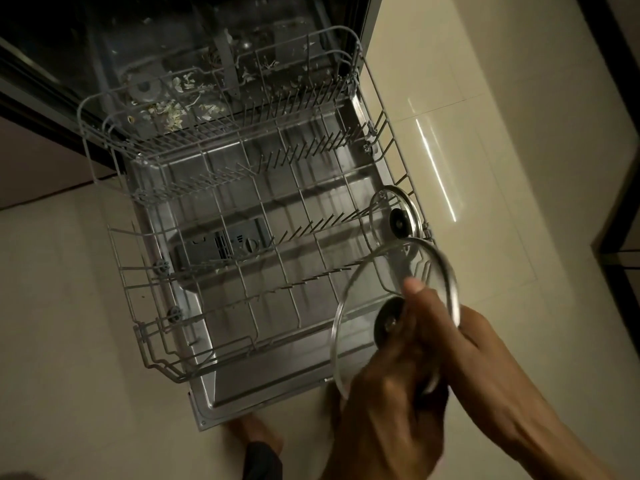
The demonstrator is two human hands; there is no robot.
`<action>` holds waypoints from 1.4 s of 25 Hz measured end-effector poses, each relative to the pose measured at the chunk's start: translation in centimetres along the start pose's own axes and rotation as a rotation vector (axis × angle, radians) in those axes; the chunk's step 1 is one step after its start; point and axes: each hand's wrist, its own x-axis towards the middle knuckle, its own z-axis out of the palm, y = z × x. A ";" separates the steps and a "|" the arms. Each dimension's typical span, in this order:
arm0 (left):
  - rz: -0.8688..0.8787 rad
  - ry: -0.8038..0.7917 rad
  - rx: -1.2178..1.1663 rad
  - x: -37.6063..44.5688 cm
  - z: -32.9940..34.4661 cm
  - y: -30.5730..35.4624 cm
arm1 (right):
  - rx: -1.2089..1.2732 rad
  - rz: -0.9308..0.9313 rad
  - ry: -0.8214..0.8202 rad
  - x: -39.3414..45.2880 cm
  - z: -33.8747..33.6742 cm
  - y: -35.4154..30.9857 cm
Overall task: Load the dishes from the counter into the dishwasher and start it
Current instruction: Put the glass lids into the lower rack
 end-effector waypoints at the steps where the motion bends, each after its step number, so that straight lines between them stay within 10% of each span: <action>1: 0.022 -0.006 0.016 -0.1 1.0 -0.1 | -0.115 0.004 0.038 -0.1 -0.5 0.4; 12: 0.049 -0.285 -0.204 2.6 4.5 -0.6 | -0.397 -0.044 0.339 1.7 -4.9 1.4; 24: -0.178 -0.324 0.042 6.5 4.8 -7.1 | -0.971 -0.262 0.231 9.3 -2.7 -0.4; 35: -0.252 -0.298 0.029 8.4 4.8 -8.6 | -0.954 -0.300 0.233 13.9 -1.4 0.0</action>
